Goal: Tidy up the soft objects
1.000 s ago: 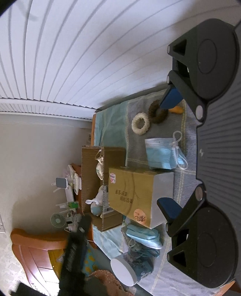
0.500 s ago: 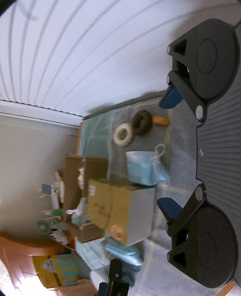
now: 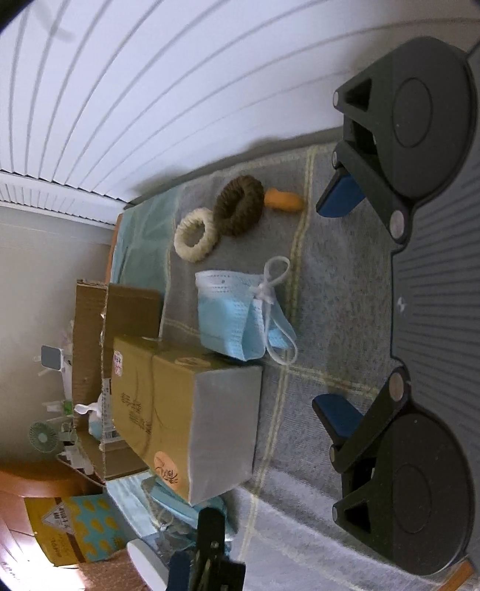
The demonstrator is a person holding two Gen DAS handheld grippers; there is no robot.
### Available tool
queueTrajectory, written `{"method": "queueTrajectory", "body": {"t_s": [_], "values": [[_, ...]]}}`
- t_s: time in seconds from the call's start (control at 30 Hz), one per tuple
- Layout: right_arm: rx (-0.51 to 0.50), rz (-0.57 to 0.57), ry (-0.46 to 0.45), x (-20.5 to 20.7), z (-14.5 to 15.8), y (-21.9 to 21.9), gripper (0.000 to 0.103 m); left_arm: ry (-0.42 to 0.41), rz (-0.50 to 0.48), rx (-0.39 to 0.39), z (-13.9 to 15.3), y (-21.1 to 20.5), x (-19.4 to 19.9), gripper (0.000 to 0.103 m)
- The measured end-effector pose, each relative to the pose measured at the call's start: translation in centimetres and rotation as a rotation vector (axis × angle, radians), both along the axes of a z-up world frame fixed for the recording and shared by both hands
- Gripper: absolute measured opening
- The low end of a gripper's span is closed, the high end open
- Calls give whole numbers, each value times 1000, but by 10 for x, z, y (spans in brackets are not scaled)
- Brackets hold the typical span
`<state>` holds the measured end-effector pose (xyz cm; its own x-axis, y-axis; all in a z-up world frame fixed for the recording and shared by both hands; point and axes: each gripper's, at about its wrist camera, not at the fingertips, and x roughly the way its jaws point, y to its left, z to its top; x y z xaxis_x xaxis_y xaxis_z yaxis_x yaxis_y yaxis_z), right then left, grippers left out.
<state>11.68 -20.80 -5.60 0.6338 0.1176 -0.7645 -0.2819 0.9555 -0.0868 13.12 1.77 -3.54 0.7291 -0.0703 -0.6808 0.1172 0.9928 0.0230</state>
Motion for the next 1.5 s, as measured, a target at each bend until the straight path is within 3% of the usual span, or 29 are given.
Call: {"method": "queueTrajectory", "body": {"t_s": [0.17, 0.3, 0.4, 0.53, 0.7, 0.9, 1.1, 1.13, 1.3, 1.5], "values": [[33, 0, -4, -2, -2, -5, 103, -12, -20, -7, -2, -1, 3, 80], [37, -12, -17, -4, -3, -4, 103, 9, -21, -18, -8, 1, 10, 68], [38, -13, -22, -6, -3, -5, 103, 20, -18, -24, -12, 3, 13, 68], [39, -14, -26, -6, -3, -5, 103, 34, -21, -37, -16, 6, 14, 55], [40, -14, -31, -7, -3, -5, 103, 38, -17, -58, -15, 10, 13, 47], [41, -15, -34, -7, -3, -5, 103, 42, -68, -67, -10, 10, 3, 30], [40, -20, -36, -8, -3, -4, 103, 63, -149, -39, -5, 7, -18, 31], [40, -21, -37, -8, -4, -4, 103, 68, -157, -35, -5, 7, -21, 35], [40, -22, -39, -8, -4, -4, 103, 68, -127, -16, -12, 8, -22, 48], [41, -20, -40, -8, -4, -4, 103, 75, -93, -36, -18, 10, -15, 50]]}}
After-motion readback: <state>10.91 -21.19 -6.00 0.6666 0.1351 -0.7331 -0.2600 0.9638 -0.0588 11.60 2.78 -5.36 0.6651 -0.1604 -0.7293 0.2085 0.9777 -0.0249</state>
